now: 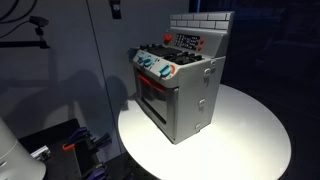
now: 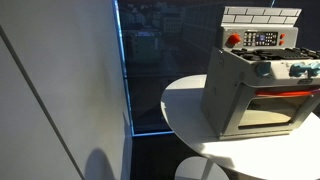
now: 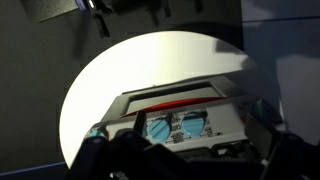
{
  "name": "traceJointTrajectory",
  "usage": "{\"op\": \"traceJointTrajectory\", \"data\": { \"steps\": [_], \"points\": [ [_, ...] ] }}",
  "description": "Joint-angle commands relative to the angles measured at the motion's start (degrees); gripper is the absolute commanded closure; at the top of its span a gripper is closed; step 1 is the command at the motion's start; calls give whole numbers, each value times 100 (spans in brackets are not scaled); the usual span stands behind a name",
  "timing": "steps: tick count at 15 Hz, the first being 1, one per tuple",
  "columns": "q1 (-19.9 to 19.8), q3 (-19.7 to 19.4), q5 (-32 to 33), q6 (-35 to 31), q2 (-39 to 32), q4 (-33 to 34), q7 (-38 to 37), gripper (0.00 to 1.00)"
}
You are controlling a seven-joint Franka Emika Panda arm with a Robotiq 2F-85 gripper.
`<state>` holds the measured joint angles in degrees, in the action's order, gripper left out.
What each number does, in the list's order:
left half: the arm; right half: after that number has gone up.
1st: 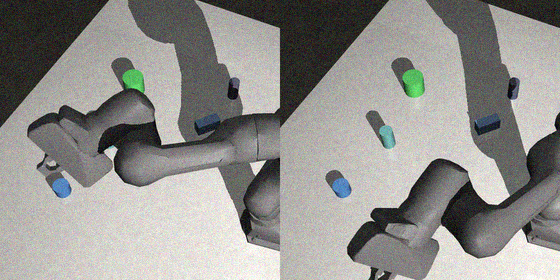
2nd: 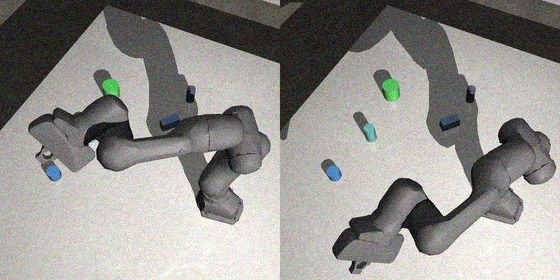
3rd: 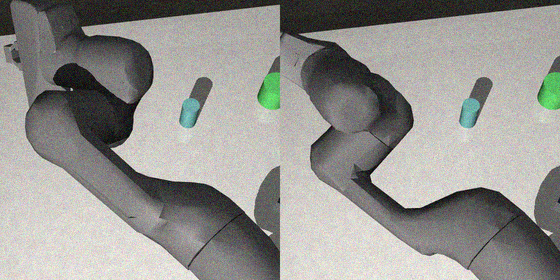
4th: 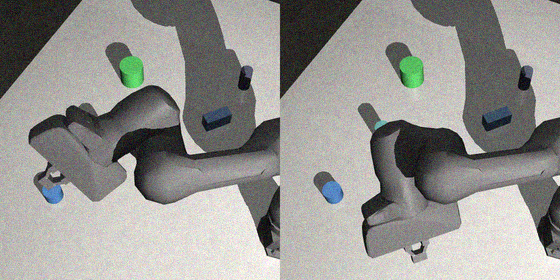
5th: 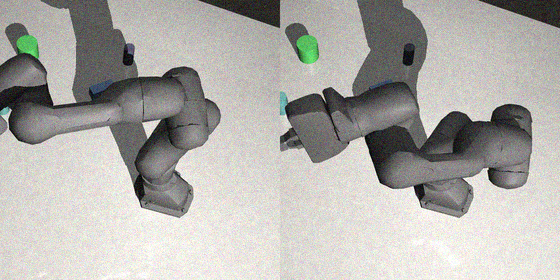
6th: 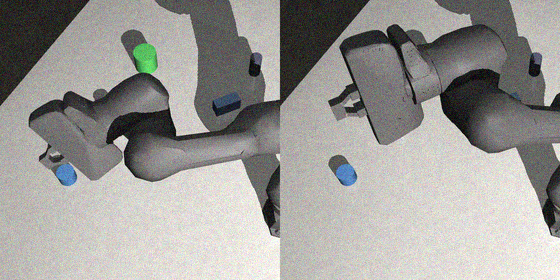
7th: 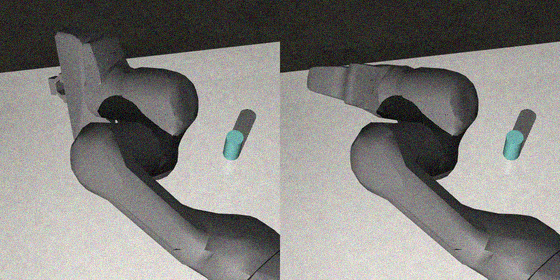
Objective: Push the top orange button to the right of the stove button display
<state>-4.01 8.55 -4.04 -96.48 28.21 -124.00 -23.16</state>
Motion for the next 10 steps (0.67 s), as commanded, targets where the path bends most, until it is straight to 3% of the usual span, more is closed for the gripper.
{"op": "traceJointTrajectory", "data": {
  "steps": [1, 10],
  "points": [
    [-60, -127, 275, 26, -463, 498, -119, 0],
    [-193, -469, 624, -898, -909, 614, -350, 0]
  ]
}}
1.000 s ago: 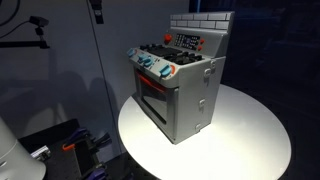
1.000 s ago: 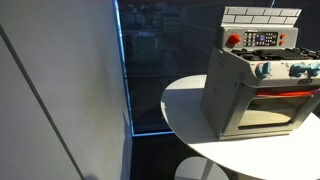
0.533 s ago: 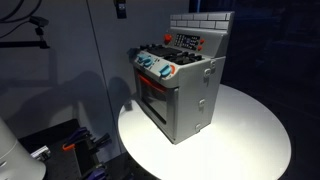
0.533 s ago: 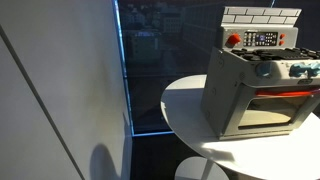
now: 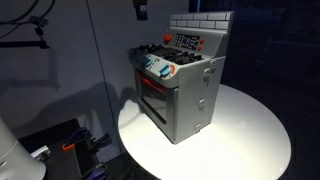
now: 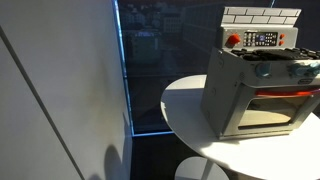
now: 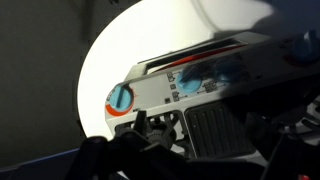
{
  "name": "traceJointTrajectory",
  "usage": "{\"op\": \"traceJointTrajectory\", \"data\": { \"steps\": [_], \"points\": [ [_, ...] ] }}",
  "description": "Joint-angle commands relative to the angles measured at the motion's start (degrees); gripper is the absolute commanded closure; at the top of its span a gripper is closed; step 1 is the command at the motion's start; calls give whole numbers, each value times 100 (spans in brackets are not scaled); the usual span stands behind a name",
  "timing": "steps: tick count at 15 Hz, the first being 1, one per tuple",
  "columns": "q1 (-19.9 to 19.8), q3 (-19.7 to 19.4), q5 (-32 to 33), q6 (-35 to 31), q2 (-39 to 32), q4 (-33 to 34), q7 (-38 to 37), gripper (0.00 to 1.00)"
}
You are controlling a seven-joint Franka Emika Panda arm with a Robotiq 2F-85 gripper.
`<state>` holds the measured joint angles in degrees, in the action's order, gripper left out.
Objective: Push the top orange button to the right of the stove button display
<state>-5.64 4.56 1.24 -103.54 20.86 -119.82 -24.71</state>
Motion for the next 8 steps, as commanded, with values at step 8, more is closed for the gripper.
{"op": "traceJointTrajectory", "data": {
  "steps": [8],
  "points": [
    [-101, -90, 632, -857, -248, 73, -632, 0]
  ]
}}
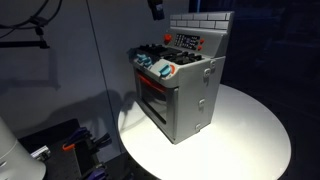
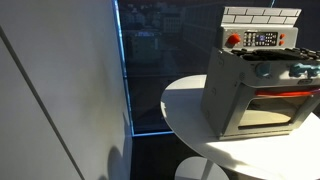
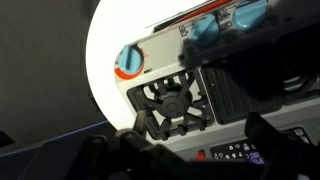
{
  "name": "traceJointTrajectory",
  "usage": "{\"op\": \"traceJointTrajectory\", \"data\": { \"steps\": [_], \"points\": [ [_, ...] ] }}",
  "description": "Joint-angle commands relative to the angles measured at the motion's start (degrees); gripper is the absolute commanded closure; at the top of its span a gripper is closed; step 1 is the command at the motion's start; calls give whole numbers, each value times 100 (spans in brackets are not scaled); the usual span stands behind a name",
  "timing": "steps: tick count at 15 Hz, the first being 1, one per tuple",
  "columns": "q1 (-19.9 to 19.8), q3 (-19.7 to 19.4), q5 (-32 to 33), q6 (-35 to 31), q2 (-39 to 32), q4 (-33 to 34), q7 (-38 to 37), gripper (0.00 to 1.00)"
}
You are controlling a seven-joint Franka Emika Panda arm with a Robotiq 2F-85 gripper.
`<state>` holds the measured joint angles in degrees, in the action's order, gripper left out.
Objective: Push the top orange button to the right of the stove button display
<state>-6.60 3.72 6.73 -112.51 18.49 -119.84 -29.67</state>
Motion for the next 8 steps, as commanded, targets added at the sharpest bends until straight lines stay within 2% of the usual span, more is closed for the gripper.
{"op": "traceJointTrajectory", "data": {
  "steps": [1, 5, 8],
  "points": [
    [34, -31, 27, 10, -20, 15, -33, 0],
    [34, -31, 27, 10, -21, 15, -36, 0],
    [-57, 8, 147, 82, -153, 114, -380, 0]
  ]
}}
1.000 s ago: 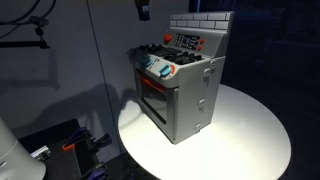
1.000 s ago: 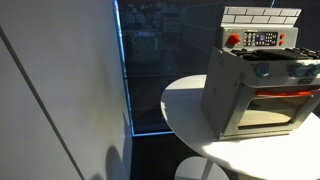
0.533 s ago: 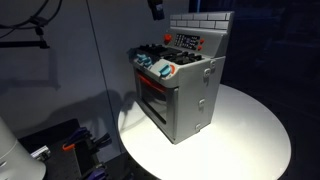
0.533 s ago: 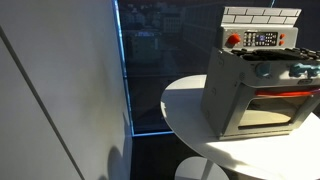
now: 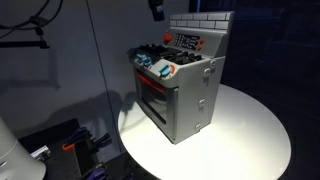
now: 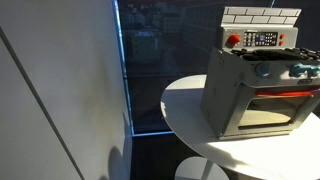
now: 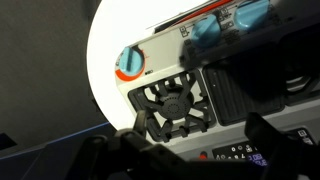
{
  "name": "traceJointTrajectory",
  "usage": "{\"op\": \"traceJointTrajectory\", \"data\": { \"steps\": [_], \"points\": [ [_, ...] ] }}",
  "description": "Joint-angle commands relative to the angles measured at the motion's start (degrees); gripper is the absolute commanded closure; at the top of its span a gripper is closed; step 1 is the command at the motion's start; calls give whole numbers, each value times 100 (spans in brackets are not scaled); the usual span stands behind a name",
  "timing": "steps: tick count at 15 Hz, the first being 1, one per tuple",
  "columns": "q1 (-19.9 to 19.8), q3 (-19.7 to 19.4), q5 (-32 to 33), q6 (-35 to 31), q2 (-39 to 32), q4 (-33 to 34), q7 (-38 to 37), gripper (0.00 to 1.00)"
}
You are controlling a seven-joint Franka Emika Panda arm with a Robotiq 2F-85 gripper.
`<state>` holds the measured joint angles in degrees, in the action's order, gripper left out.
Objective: Push the top orange button to the right of the stove button display
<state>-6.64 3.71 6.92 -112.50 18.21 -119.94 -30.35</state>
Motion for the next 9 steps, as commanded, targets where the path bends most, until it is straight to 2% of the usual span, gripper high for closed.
{"op": "traceJointTrajectory", "data": {
  "steps": [1, 9],
  "points": [
    [-75, 12, 156, 48, -182, 152, -450, 0],
    [-47, -111, 307, -33, -970, 636, -1212, 0]
  ]
}}
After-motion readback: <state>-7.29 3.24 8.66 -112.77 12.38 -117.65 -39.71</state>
